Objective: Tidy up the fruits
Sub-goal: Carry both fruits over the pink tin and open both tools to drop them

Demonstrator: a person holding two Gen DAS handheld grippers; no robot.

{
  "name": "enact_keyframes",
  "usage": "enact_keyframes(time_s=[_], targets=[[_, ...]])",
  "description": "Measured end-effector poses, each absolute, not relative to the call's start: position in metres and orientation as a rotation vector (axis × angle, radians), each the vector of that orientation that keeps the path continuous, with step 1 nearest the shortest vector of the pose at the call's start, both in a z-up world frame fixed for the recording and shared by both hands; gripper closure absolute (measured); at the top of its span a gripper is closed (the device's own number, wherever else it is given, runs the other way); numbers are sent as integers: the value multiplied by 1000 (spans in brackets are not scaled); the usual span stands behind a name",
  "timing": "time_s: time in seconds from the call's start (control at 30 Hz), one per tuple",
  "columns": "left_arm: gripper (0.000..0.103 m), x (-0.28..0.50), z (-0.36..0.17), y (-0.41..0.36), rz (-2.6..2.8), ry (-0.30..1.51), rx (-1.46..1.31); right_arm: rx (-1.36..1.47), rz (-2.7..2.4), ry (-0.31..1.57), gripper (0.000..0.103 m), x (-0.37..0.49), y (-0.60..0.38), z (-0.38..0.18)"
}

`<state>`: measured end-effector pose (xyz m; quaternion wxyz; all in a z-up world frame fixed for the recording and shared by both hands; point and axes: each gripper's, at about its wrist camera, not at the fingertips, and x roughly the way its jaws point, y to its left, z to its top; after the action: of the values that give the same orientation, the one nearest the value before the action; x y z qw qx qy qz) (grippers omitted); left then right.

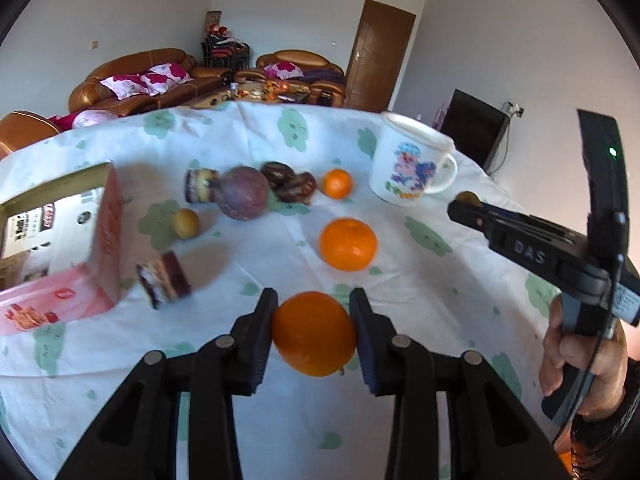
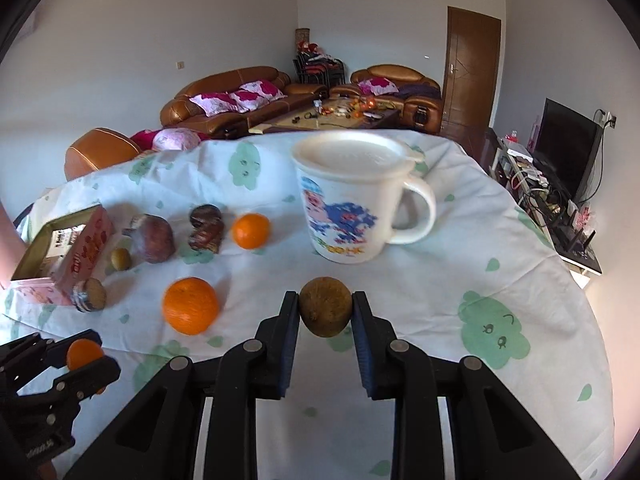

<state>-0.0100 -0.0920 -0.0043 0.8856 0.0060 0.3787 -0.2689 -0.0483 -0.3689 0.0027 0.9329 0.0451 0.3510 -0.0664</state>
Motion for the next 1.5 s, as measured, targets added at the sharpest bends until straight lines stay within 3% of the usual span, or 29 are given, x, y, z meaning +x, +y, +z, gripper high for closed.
enact_keyframes(time_s=[0.2,0.47,0.77,1.3,1.4,1.43,1.5], targets=[[64,26,23,-16,-340,640,12,115,29,648,75,-34,-290,30],[64,70,16,71,-135,625,-48,192,222,646,75,19,-180,24],[64,85,-6,97,-13,691,-12,218,294,724,75,77,-100,-6],[64,95,-26,101,45,762,15,297,406,730,74,76,-105,-27],[63,94,-26,101,52,763,9,328,434,718,64,74,-107,-26],[62,93,-25,101,55,757,6,338,445,713,57,73,-108,-26],[46,91,-23,101,67,740,8,359,465,696,47,70,-110,-24]])
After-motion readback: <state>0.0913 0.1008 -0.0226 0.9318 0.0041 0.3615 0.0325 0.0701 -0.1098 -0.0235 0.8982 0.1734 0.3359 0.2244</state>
